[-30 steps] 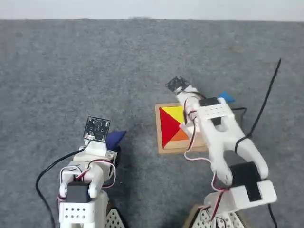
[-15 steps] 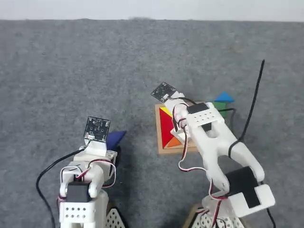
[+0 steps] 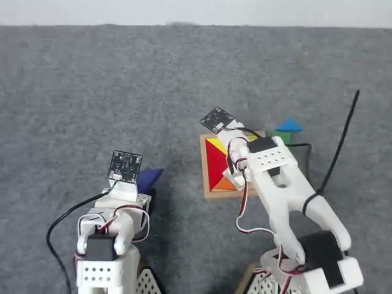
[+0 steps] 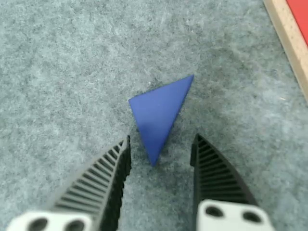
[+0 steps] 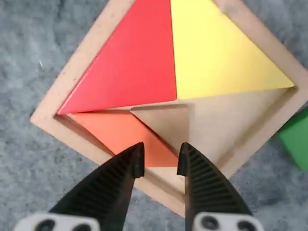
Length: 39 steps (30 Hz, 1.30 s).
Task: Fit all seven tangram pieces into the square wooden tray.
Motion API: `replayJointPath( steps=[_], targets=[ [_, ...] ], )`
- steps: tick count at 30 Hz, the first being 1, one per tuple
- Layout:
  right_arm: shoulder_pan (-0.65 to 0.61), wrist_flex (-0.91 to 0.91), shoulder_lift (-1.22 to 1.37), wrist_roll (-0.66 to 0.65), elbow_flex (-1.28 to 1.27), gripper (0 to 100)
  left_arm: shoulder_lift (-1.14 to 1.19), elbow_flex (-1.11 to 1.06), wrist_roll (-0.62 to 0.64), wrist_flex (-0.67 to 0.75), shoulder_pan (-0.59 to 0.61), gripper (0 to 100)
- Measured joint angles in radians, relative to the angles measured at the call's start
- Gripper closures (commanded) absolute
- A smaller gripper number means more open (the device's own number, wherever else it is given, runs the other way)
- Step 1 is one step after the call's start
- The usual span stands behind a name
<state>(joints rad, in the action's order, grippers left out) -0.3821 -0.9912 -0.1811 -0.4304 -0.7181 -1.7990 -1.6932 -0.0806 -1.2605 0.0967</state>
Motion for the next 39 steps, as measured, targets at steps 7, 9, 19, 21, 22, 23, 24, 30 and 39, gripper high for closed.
replayJointPath(
  steps=[7, 9, 19, 21, 22, 23, 24, 30, 39],
  targets=[
    [0.048, 0.058, 0.0, 0.021, 0.0, 88.1, 0.0, 0.0, 0.0, 0.0, 0.0, 80],
    [0.095, 0.074, 0.0, 0.029, 0.002, 88.3, 0.0, 0.0, 0.0, 0.0, 0.0, 80],
    [0.16, 0.112, 0.103, 0.037, 0.008, 97.7, 0.0, 0.0, 0.0, 0.0, 0.0, 80],
    [0.158, 0.118, 0.144, 0.037, 0.023, 97.9, 0.0, 0.0, 0.0, 0.0, 0.0, 80],
    [0.152, 0.118, 0.164, 0.037, 0.032, 97.9, 0.0, 0.0, 0.0, 0.0, 0.0, 80],
    [0.143, 0.118, 0.181, 0.037, 0.046, 97.9, 0.0, 0.0, 0.0, 0.0, 0.0, 80],
    [0.132, 0.121, 0.193, 0.037, 0.057, 97.9, 0.0, 0.0, 0.0, 0.0, 0.0, 80],
    [0.092, 0.12, 0.204, 0.037, 0.069, 98.0, 0.0, 0.0, 0.0, 0.0, 0.0, 80],
    [0.084, 0.124, 0.155, 0.064, 0.06, 98.2, 0.0, 0.0, 0.0, 0.0, 0.0, 80]
  ],
)
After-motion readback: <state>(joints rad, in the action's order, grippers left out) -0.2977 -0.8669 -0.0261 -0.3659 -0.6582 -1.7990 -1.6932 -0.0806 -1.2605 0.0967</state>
